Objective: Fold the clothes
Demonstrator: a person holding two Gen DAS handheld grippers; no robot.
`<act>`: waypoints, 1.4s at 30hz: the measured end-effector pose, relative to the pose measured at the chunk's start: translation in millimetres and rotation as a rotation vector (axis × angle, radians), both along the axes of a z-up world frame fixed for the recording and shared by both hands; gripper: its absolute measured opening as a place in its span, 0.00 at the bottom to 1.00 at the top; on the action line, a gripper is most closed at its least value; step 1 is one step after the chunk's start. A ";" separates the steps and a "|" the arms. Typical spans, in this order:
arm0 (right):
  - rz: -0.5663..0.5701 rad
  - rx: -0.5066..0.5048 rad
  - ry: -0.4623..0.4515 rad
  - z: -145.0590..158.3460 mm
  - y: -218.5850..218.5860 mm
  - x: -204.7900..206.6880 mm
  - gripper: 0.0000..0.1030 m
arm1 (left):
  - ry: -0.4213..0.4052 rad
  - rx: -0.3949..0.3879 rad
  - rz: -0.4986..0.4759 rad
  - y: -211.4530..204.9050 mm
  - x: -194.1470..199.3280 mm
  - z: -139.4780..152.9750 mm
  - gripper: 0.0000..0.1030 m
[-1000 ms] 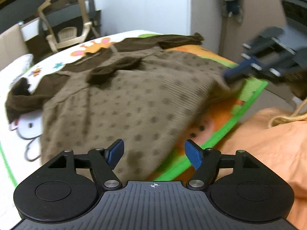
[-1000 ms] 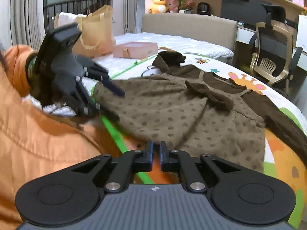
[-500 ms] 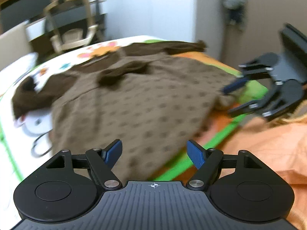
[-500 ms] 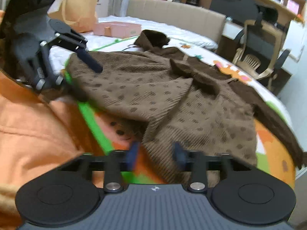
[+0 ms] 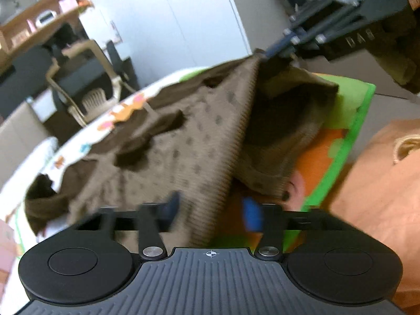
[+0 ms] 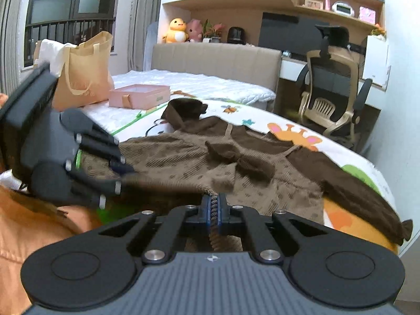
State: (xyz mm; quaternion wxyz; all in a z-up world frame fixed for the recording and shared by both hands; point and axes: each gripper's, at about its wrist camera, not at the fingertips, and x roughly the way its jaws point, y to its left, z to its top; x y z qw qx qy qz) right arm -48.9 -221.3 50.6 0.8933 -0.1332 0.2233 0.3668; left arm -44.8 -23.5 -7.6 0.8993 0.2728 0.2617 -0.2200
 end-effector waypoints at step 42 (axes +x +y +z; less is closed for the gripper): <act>-0.128 -0.444 -0.173 -59.3 -27.4 -26.4 0.65 | 0.254 -0.159 0.099 58.6 -2.1 -11.8 0.89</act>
